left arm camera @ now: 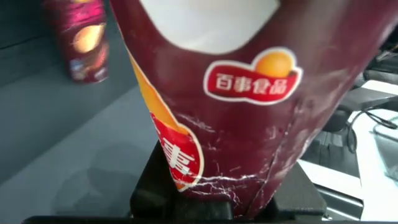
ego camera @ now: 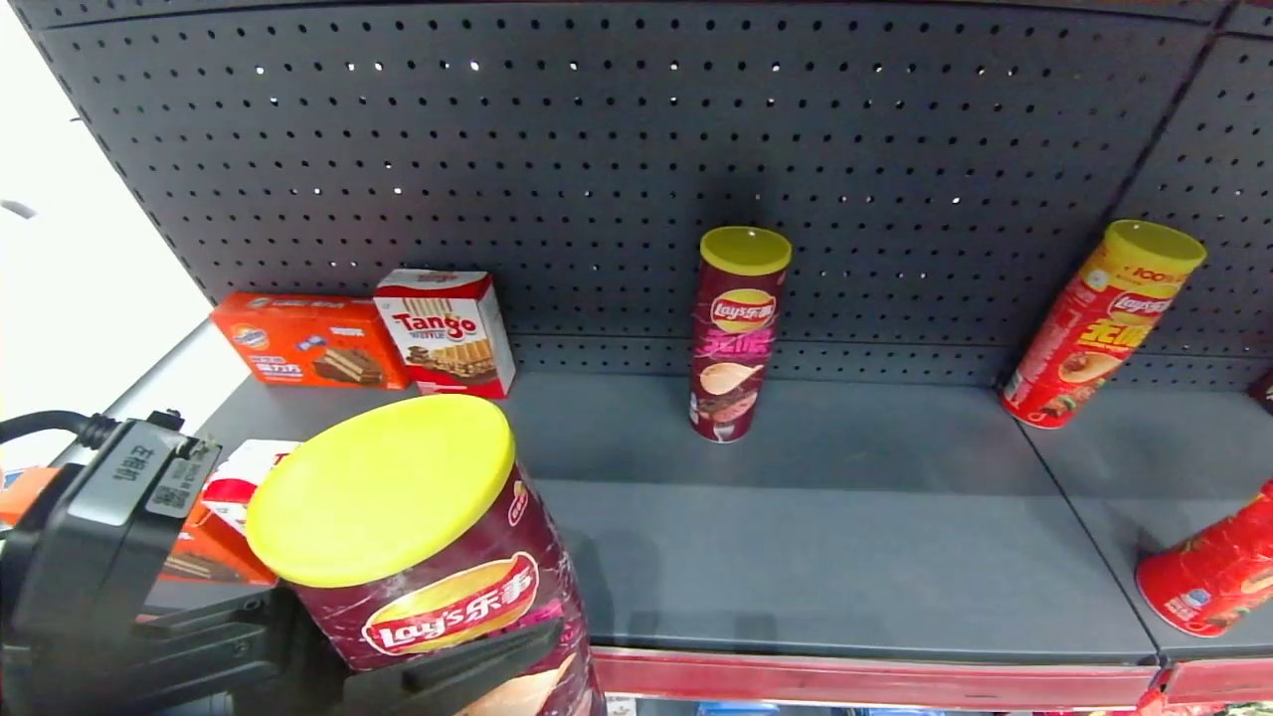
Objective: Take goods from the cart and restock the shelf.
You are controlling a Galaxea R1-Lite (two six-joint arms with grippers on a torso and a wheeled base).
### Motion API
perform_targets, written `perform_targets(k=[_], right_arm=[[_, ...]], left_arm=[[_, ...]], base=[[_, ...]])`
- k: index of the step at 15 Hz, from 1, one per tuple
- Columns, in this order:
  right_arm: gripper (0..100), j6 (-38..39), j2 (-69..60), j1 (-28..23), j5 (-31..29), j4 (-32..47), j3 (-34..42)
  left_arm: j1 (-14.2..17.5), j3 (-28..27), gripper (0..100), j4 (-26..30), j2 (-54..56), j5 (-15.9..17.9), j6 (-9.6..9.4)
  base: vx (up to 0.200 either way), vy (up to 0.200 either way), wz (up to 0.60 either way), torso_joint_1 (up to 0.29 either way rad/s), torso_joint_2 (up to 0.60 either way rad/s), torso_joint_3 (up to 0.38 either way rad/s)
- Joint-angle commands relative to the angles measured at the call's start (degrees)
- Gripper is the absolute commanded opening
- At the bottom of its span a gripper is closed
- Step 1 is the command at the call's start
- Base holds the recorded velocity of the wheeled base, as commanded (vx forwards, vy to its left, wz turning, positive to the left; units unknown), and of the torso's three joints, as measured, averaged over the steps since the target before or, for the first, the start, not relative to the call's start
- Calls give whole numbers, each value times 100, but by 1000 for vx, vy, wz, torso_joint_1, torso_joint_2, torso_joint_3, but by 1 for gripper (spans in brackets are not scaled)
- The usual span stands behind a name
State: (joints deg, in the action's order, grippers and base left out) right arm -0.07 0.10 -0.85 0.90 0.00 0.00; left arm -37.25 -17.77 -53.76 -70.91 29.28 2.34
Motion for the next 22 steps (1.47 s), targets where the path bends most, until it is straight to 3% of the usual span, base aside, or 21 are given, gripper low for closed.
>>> perform_targets(k=[1,16,19,22], right_arm=[[100,-1,8,-3,-2,0,0],[100,-10,8,-3,6,0,0],[100,-1,8,-3,6,9,0],[100,86,395,173,-2,0,0]], left_arm=[[16,2,0,6,-2,-1,3],[43,-24,0,-56,-63,-1,-14],[289,116,0,-73,34,7,-6],[315,257,0,-73,174,7,-6]], base=[[0,0,0,0,0,0],[0,0,-40,0,0,0],[0,0,0,0,0,0],[0,0,0,0,0,0]])
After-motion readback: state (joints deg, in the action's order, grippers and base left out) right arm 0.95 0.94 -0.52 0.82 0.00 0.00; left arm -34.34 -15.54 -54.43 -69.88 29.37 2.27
